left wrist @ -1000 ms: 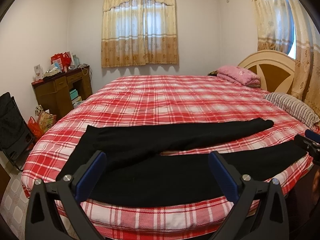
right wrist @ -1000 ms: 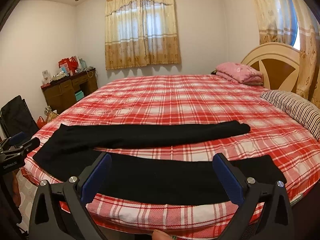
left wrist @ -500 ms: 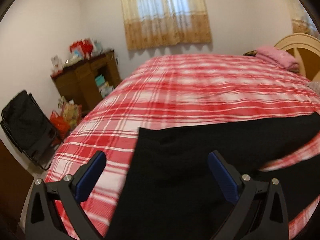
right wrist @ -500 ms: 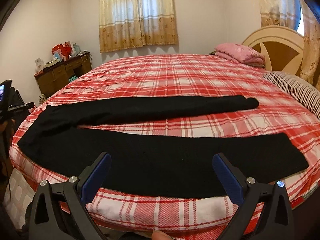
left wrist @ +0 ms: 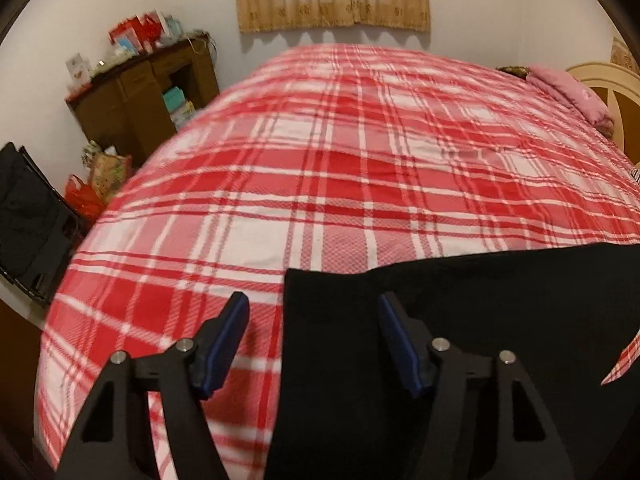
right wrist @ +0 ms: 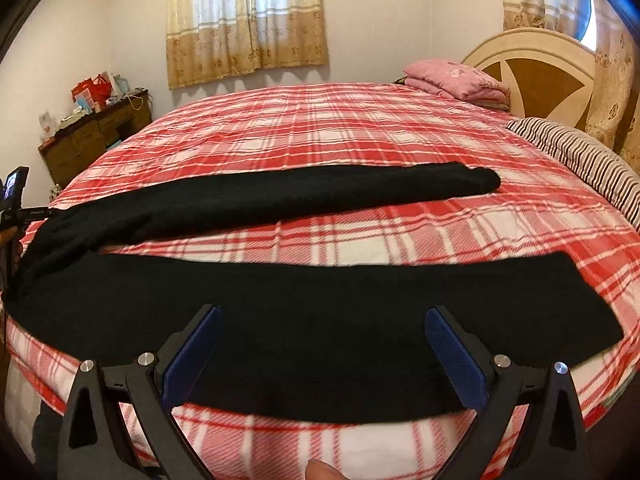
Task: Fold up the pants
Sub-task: 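Lower both grippers onto the black pants' leg ends and close them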
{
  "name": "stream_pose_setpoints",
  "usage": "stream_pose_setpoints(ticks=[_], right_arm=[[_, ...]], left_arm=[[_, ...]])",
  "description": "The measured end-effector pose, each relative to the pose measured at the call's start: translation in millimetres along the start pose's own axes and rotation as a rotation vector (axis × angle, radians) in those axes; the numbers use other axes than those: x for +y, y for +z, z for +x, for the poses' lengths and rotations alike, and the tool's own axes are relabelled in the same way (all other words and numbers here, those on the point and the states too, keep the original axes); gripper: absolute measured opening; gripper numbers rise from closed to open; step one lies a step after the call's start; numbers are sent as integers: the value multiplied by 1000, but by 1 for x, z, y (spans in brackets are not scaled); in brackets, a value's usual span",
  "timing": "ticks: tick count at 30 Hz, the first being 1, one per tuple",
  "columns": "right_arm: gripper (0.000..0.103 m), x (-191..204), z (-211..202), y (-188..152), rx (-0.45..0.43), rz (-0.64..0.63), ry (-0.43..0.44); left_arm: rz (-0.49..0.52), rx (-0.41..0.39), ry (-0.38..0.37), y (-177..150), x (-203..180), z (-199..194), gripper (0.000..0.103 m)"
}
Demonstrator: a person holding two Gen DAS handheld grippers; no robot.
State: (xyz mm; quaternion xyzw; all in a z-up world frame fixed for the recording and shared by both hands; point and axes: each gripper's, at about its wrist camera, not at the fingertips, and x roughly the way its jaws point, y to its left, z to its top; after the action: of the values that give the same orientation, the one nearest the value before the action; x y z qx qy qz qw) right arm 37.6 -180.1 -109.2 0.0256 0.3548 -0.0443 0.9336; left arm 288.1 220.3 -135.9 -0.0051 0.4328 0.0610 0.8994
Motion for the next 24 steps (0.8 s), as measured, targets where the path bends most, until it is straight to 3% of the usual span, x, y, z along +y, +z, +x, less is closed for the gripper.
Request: stream_pose_setpoints(ticks=[3, 6, 11, 15, 19, 24], right_arm=[[102, -9, 7, 13, -1, 13, -3], [100, -23, 16, 31, -12, 23, -7], [72, -67, 38, 78, 11, 54, -47], [69, -120, 67, 120, 33, 170, -86], [63, -162, 119, 159, 78, 239, -137], [60, -188, 180, 181, 141, 238, -194]], left_arm=[[-14, 54, -33, 1, 7, 17, 61], [-20, 47, -51, 1, 7, 17, 59], [-31, 33, -94, 2, 10, 17, 46], [-43, 18, -118, 3, 10, 17, 33], [-60, 13, -136, 2, 14, 17, 32], [-38, 34, -129, 1, 9, 21, 32]])
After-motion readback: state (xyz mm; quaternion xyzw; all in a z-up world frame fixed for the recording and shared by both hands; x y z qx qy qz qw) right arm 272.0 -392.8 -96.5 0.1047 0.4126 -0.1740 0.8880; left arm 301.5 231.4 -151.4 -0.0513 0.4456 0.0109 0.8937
